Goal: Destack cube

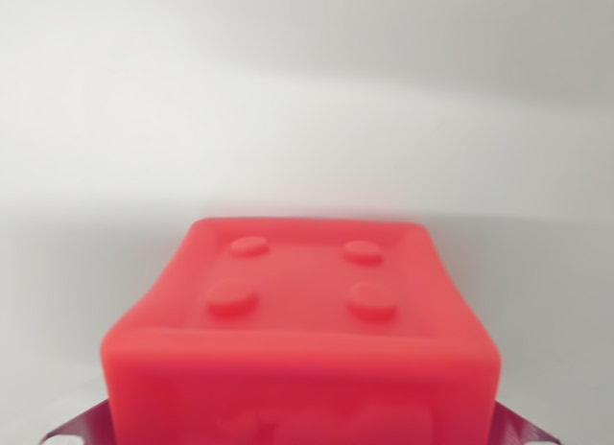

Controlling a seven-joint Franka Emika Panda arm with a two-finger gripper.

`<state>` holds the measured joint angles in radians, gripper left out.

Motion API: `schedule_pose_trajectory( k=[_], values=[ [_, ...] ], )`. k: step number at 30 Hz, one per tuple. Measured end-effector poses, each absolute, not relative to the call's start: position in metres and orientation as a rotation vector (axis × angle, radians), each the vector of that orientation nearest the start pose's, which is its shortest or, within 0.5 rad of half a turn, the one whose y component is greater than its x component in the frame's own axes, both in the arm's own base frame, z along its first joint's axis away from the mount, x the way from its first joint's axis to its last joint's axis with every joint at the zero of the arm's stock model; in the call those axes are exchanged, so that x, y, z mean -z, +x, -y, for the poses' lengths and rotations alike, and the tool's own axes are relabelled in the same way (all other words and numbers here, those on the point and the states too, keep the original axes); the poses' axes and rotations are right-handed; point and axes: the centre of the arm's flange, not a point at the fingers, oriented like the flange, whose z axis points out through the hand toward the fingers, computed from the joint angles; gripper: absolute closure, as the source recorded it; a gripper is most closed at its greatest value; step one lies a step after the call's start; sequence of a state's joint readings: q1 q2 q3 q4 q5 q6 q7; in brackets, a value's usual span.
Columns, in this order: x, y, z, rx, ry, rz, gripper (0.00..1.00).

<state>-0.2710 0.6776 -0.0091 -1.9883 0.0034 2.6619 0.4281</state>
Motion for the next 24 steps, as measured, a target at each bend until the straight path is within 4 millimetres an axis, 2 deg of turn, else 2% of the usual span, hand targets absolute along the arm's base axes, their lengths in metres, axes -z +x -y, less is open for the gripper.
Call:
schedule_pose_trajectory(
  k=[1,24],
  values=[
    [-0.1165,0.5758,0.1658,-0.006,-2.95,-1.092,0.0],
    [-0.1157,0.5757,0.1658,-0.006,-2.95,-1.092,0.0]
  ],
)
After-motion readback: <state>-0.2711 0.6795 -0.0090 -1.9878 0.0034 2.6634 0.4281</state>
